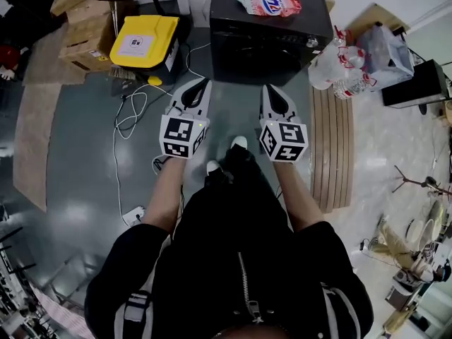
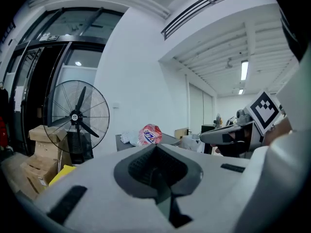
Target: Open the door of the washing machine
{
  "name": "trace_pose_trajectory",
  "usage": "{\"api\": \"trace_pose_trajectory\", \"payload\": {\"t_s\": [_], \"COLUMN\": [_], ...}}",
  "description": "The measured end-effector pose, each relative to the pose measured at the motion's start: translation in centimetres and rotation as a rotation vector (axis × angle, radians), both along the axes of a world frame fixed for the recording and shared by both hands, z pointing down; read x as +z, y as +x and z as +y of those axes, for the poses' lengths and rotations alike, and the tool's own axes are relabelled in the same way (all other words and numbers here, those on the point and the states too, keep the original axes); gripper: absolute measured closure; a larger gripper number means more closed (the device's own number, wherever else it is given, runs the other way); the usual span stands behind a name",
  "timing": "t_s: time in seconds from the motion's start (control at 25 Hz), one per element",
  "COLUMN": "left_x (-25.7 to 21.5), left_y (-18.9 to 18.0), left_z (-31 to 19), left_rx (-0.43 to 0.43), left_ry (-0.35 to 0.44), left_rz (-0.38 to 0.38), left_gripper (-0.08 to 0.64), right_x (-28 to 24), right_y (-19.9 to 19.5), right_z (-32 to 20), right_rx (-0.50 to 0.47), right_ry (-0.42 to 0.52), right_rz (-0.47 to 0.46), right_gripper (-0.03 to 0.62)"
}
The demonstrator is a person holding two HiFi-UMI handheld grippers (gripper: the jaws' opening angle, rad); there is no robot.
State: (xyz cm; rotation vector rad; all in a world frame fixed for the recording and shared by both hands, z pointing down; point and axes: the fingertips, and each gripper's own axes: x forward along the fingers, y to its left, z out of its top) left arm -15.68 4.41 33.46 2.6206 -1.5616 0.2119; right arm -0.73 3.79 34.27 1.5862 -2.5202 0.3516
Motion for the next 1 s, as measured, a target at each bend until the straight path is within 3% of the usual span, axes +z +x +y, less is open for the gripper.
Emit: {"api": "trace_pose_trajectory", "payload": {"t_s": [0.4,0.76,1.0], "left_x": [1.1,2.6,4.2], "left_y": [-0.2,-1.4,-2.7], "left_z": [-10.9,-21.2,-25.4], "left_rx": [0.04,0.014,0.025], "left_ry": [-0.015,-0.067,-0.108], "left_rz": [-0.019,-0.02,-0.02], "left_gripper": [0.558,0.558,0.56], "right_x": [1.5,3.3,5.8], "right_y": [-0.2,-0.4,-2.2], "right_z": [-10.9,-22.3,-26.1], "right_rx": [0.049,0.013,0.016], "right_ry": [-0.022,-0.066,-0.128], "right_rz": [-0.031,-0.019,-0.016], "right_gripper": [0.589,0.589,0.589]}}
